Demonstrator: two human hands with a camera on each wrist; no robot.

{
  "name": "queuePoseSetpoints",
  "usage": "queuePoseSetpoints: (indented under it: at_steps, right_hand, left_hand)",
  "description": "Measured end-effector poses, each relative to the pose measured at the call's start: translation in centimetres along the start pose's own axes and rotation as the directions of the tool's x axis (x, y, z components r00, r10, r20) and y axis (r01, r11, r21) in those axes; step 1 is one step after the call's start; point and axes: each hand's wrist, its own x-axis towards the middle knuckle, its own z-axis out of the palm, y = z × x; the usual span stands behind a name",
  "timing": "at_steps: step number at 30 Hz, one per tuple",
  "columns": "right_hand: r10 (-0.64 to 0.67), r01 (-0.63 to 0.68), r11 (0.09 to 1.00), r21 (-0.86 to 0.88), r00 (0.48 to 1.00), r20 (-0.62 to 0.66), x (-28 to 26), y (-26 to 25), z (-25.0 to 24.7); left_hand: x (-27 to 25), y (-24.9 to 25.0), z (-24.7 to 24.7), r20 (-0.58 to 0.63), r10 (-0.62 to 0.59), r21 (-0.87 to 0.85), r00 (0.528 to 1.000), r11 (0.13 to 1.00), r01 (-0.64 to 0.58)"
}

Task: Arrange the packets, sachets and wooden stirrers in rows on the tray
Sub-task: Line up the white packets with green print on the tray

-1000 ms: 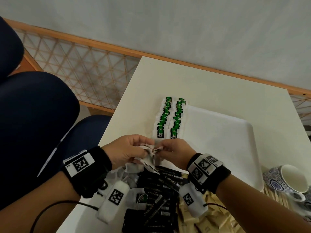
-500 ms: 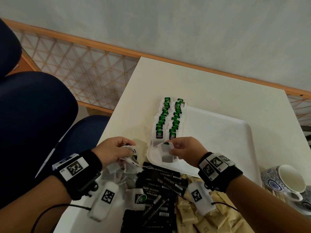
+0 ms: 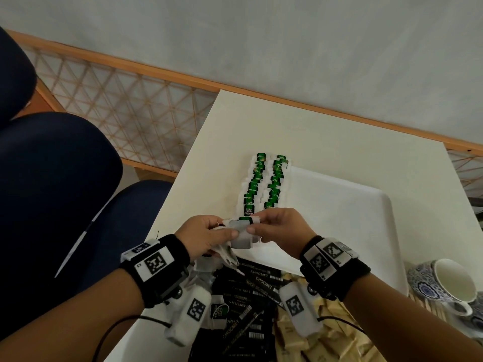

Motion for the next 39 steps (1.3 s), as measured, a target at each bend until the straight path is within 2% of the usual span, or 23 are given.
queuePoseSetpoints:
  at_steps: [3,6,8,11,15,18,23,30,33,35,37,39]
  right_hand:
    - [-0.007,-0.009,0.980,-0.198,0.997,-0.080,0.1,1.0,-0.8]
    - [0.002,-0.036,0.935,-0.354,0.995,-0.097,0.4,1.9,-1.2]
    - [0.020,-0.055,0.930,-0.364,0.995,-0.100,0.6,2.4,-1.1]
    - [0.037,-0.071,0.919,-0.389,0.995,-0.093,1.4,2.5,-0.5]
    - [0.048,-0.094,0.911,-0.401,0.991,-0.123,2.8,2.4,0.0]
    - [0.039,-0.094,0.917,-0.388,0.988,-0.148,3.4,2.2,0.1]
    - [-0.003,-0.059,0.913,-0.403,0.988,-0.152,3.4,1.9,0.1]
    - [-0.039,-0.031,0.906,-0.421,0.987,-0.156,3.2,1.9,0.2]
    - [-0.149,0.039,0.878,-0.477,0.970,-0.194,2.6,1.2,-0.3]
    - [-0.217,0.104,0.890,-0.444,0.953,-0.212,1.7,0.2,-0.6]
    - [-0.255,0.178,0.904,-0.390,0.954,-0.155,0.6,-0.9,-0.5]
    - [-0.262,0.226,0.889,-0.398,0.964,-0.040,-0.2,-1.5,-0.3]
  left_hand:
    - [-0.1,-0.5,-1.2,-0.070,0.014,0.058,0.997,0.998,-0.010]
    - [-0.3,-1.0,-3.2,-0.128,0.035,0.125,0.991,0.992,-0.019]
    - [-0.3,-1.1,-4.4,-0.181,0.046,0.126,0.982,0.992,-0.023]
    - [-0.2,-0.9,-5.8,-0.247,0.036,0.031,0.968,0.999,-0.029]
    - [-0.3,0.0,-6.3,-0.247,0.055,-0.034,0.967,0.997,-0.066]
    - [-0.2,0.6,-6.0,-0.255,0.095,-0.009,0.962,0.995,-0.101]
    - [-0.1,1.3,-5.1,-0.179,0.151,0.106,0.972,0.985,-0.134]
    - [-0.6,1.9,-2.7,-0.050,0.090,0.147,0.995,0.986,-0.082]
    - [-0.7,1.9,-1.8,-0.019,0.078,0.151,0.997,0.986,-0.074]
    - [-0.6,1.9,-1.3,-0.005,0.090,0.198,0.996,0.976,-0.087]
    - [-0.6,2.0,-0.6,0.013,0.090,0.204,0.996,0.975,-0.091]
    - [-0.5,2.2,0.0,0.044,0.079,0.189,0.996,0.978,-0.086]
